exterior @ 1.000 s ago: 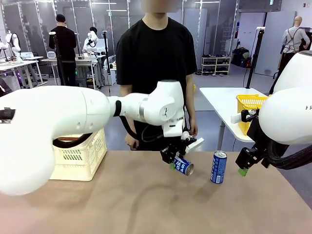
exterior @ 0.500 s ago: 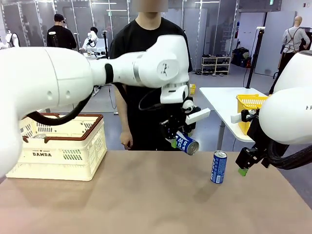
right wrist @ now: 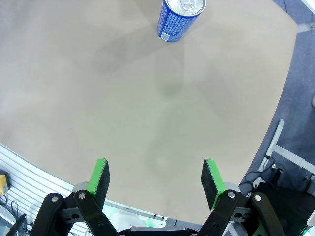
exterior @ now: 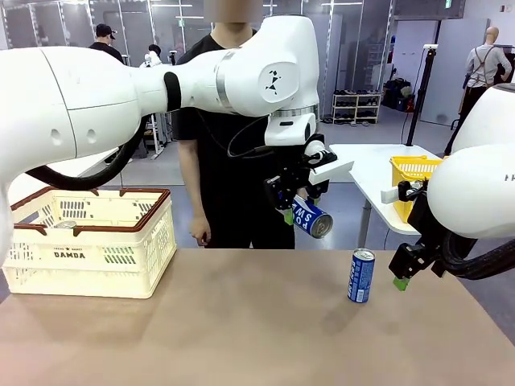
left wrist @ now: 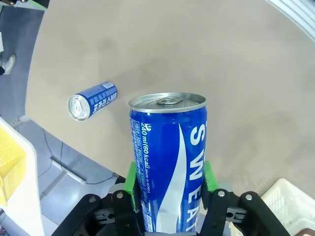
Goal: Place the drinks into the Shopping basket.
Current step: Pick up one drink and place it into the Shopping basket.
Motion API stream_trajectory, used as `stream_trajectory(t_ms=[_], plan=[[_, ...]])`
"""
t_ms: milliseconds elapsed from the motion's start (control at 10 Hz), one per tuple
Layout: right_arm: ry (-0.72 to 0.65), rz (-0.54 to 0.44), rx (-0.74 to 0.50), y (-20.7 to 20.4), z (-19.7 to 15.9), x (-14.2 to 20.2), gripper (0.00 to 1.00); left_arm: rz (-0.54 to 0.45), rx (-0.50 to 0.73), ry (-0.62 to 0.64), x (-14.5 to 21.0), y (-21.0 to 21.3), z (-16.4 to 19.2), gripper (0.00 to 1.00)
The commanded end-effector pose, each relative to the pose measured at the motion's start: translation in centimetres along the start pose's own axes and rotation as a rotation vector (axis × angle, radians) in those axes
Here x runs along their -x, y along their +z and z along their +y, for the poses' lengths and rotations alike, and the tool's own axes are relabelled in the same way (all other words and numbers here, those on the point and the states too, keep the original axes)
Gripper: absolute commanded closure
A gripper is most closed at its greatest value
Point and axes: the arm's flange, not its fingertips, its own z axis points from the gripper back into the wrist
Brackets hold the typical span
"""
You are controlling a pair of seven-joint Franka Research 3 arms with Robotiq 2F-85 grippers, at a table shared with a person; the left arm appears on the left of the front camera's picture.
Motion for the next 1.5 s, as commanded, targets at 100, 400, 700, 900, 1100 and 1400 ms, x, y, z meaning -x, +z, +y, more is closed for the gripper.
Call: stream_trajectory(t_ms=[100,400,700,900,1100,1400], plan=[[0.005,0.002,-0.007,0.0,0.0,0.0,0.07,-0.004,-0.002,0.014,-0.4,0.0,0.1,0.66],[0.005,0.002,-0.007,0.0,0.0,0.0,0.07,-0.003,0.008,0.001,-0.1,-0.6,0.1,0.43],[0.005,0.002,-0.007,0.0,0.0,0.0,0.07,0.085,-0.083,0.212,4.0,2.7,-2.5,0.43],[0.005,0.002,-0.007,0.0,0.0,0.0,0.07,0.091,-0.126,0.315,8.3,5.1,-6.2,0.43],[0.005,0.002,-0.007,0.0,0.0,0.0,0.07,0.113,-0.108,0.452,10.9,6.3,-10.9,0.43],[0.005,0.002,-0.007,0.0,0.0,0.0,0.07,0.117,-0.176,0.652,14.8,6.7,-18.1,0.43]])
